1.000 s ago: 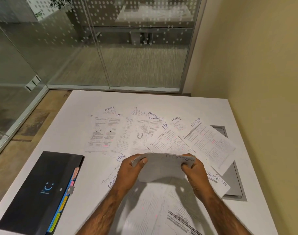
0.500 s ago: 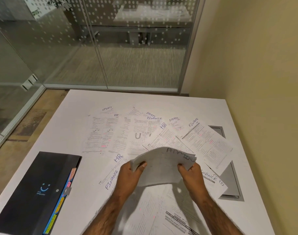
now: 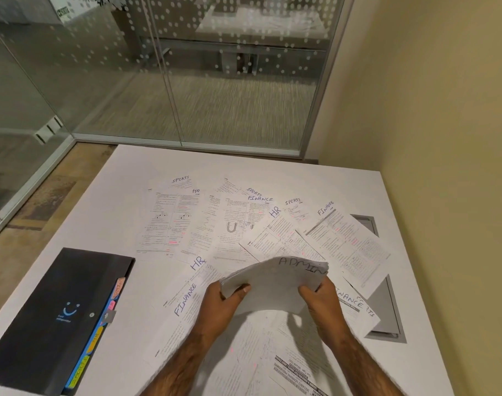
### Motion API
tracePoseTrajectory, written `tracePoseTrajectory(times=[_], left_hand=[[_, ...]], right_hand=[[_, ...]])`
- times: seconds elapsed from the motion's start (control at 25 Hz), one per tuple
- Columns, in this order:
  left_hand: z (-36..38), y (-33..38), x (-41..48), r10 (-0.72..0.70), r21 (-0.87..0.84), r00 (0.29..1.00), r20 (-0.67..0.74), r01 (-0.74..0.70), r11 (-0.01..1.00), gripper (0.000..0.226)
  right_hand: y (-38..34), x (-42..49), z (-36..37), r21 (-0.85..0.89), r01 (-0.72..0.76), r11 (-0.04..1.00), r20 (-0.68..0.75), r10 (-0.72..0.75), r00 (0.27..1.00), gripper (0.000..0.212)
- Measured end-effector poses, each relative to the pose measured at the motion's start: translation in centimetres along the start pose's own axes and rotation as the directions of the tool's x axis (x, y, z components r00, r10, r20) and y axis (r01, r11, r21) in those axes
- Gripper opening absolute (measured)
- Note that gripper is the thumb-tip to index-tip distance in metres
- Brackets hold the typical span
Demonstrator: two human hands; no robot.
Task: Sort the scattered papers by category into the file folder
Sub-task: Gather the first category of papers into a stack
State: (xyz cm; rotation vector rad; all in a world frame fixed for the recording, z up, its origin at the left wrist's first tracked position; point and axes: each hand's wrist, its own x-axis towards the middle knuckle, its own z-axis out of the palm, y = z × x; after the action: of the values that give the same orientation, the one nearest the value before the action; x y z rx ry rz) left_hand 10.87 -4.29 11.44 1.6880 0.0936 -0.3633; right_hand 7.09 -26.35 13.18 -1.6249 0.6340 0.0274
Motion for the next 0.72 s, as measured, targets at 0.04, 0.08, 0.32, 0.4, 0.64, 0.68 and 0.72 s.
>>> tracePoseTrajectory(times=[0.04, 0.08, 0.32, 0.4, 0.64, 0.68, 0.72], left_hand=[[0.0, -0.1, 0.0, -0.009, 0.008, 1.000, 0.004, 0.009, 1.000, 0.021], [0.0, -0.6, 0.1, -0.017, 0.012, 1.000, 0.011, 0.017, 1.000, 0.021], [0.2, -1.3, -0.2, -0.059, 0.014, 0.998, -0.013, 0.059, 0.998, 0.025], [0.5, -1.7, -0.6, -0.100, 0.024, 0.995, -0.029, 0.101, 0.995, 0.025], [0.0, -0.6, -0.2, -0.073, 0.057, 0.996, -0.044, 0.075, 0.996, 0.009], [-0.7, -0.1, -0.1, -0.085, 0.059, 0.995, -0.053, 0.088, 0.994, 0.004], [-1.3, 0.2, 0.1, -0.104, 0.056, 0.992, -0.064, 0.108, 0.993, 0.007]], right_hand=[[0.3, 0.1, 0.1, -0.013, -0.018, 1.000, 0.022, 0.018, 1.000, 0.035], [0.6, 0.1, 0.3, -0.030, -0.039, 0.999, 0.021, 0.040, 0.999, 0.034], [1.3, 0.1, 0.5, -0.098, -0.050, 0.994, 0.003, 0.050, 0.999, 0.026], [1.5, -0.1, 0.5, -0.160, -0.035, 0.987, 0.057, 0.045, 0.997, 0.028], [1.7, 0.4, 0.5, -0.227, 0.055, 0.972, 0.043, -0.047, 0.998, 0.021], [1.5, 0.5, 0.5, -0.241, 0.074, 0.968, 0.064, -0.060, 0.996, 0.022], [1.2, 0.5, 0.6, -0.243, 0.080, 0.967, 0.088, -0.061, 0.994, 0.022]])
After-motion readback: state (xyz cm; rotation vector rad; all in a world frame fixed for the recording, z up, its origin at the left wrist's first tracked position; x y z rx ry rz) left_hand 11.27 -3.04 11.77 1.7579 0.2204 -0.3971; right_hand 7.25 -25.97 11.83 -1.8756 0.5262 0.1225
